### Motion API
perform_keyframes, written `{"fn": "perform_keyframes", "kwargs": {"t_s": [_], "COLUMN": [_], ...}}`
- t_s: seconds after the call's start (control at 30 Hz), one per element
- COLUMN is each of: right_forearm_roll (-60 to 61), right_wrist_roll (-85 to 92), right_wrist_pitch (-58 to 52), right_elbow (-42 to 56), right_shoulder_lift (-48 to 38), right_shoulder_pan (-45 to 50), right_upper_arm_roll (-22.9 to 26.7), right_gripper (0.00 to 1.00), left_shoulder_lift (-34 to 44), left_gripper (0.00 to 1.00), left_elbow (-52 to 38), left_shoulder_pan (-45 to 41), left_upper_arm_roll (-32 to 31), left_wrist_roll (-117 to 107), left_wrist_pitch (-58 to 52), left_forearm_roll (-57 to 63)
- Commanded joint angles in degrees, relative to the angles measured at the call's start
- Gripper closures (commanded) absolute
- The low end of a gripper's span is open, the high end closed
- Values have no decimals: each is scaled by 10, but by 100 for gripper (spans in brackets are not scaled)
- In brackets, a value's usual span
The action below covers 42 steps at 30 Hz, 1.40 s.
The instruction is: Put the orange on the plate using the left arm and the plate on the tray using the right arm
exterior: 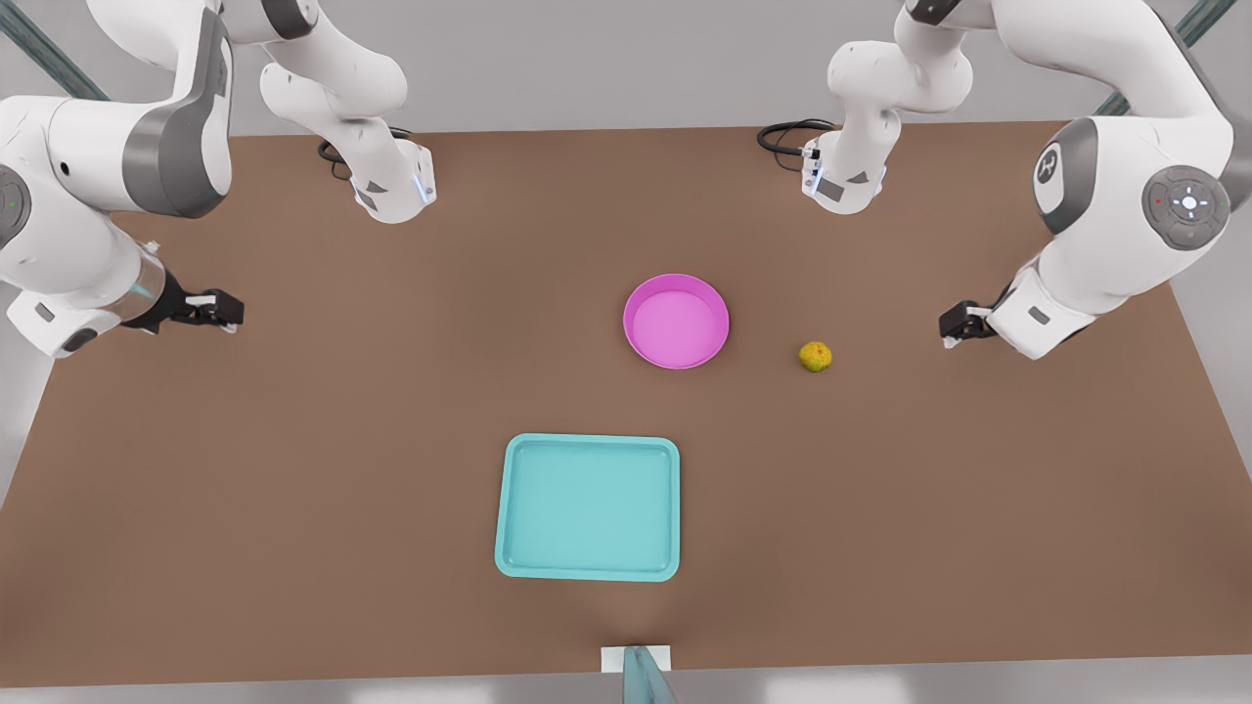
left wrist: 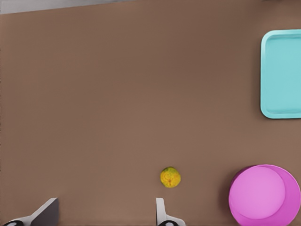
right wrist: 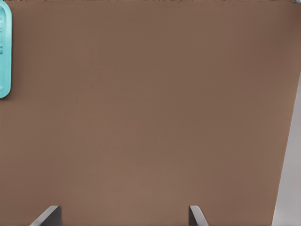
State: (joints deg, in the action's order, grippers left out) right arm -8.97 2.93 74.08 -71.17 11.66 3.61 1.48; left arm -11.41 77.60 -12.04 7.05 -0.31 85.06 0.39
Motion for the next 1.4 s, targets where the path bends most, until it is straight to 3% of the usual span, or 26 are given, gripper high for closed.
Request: {"fn": "perform_keyframes", "kwargs": {"t_s": [0.0, 0.07, 0.13, 0.23, 0.37, 0.57, 1.37], "right_forearm_roll": [1, 1, 1, -4, 1, -1, -3], "right_wrist_roll": [8, 8, 8, 8, 8, 8, 7], "right_wrist_pitch": [11, 11, 8, 8, 8, 7, -1], "right_elbow": [0, -1, 6, 3, 2, 0, 0], "right_shoulder_lift": [-1, 0, 18, 29, 32, 35, 48], "right_shoulder_pan": [0, 0, 3, 6, 5, 5, 5], "right_upper_arm_roll": [0, 0, 1, 1, 1, 1, 1], "right_gripper": [0, 0, 0, 0, 0, 0, 0], "left_shoulder_lift": [0, -12, -51, -92, -91, -114, -152], "left_gripper": [0, 0, 0, 0, 0, 0, 0], "left_elbow": [0, 43, 179, 276, 396, 421, 462], "left_shoulder_pan": [0, -8, -44, -58, -62, -62, -68], "left_upper_arm_roll": [0, -12, -26, -46, -47, -47, -47], "left_wrist_roll": [-5, -5, -5, -7, -8, -12, -12], "left_wrist_pitch": [-10, -2, 115, 248, 382, 439, 452], "left_forearm_roll": [7, 5, -3, -29, -29, -29, -29]}}
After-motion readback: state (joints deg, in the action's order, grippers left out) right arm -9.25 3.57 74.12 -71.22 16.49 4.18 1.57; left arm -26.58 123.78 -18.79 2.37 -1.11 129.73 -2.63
